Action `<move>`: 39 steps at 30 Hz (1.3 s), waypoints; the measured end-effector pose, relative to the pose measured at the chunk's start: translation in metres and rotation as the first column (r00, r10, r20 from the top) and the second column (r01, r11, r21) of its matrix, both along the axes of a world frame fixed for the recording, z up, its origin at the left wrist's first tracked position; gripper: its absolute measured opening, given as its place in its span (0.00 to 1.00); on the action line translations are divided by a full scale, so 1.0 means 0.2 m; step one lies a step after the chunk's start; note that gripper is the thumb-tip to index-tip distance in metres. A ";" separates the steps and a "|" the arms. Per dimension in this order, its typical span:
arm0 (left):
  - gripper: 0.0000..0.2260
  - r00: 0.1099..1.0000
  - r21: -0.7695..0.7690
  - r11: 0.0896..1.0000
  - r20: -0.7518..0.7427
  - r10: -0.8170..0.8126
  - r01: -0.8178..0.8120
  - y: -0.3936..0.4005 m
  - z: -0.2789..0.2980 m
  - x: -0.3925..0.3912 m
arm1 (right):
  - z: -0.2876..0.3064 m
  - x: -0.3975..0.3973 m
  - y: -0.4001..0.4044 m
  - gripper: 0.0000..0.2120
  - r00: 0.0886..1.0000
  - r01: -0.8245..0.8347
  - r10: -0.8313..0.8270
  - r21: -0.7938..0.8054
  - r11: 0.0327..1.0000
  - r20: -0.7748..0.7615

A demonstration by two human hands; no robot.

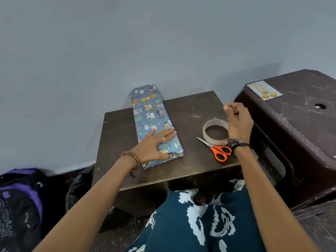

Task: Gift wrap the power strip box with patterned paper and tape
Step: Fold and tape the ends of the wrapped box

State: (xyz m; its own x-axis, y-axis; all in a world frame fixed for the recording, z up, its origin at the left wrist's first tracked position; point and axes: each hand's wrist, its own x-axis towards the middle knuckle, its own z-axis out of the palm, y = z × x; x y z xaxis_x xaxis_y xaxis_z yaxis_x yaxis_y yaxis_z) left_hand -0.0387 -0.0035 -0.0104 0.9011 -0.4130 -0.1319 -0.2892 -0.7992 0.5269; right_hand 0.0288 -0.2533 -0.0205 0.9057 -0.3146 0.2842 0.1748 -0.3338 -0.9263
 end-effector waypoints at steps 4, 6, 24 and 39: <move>0.32 1.000 -0.009 1.000 -0.011 0.004 -0.004 0.00 0.02 -0.01 | 0.00 -0.15 0.13 0.04 0.996 -0.086 0.087 0.132 0.987 0.002; 0.32 1.000 -0.016 1.000 -0.024 0.006 -0.006 0.00 0.03 0.00 | -0.01 -0.23 0.21 0.04 0.988 -0.153 0.153 0.181 0.972 0.012; 0.30 0.999 -0.045 0.998 -0.023 0.031 -0.032 -0.01 0.04 -0.01 | -0.19 -0.53 0.50 0.03 0.961 -0.228 0.219 0.037 0.973 0.170; 0.30 0.999 -0.057 0.997 -0.016 0.052 -0.052 -0.02 0.04 -0.02 | -0.20 -0.57 0.55 0.02 0.965 -0.043 0.068 -0.101 0.994 0.254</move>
State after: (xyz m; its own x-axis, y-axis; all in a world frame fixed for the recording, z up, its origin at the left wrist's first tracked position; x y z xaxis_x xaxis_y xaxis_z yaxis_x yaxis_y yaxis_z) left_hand -0.0419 -0.0084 -0.0019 0.9198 -0.3729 -0.1224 -0.2403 -0.7816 0.5757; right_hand -0.0858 -0.1438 -0.0601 0.8136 -0.2267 0.5354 0.4235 -0.3999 -0.8128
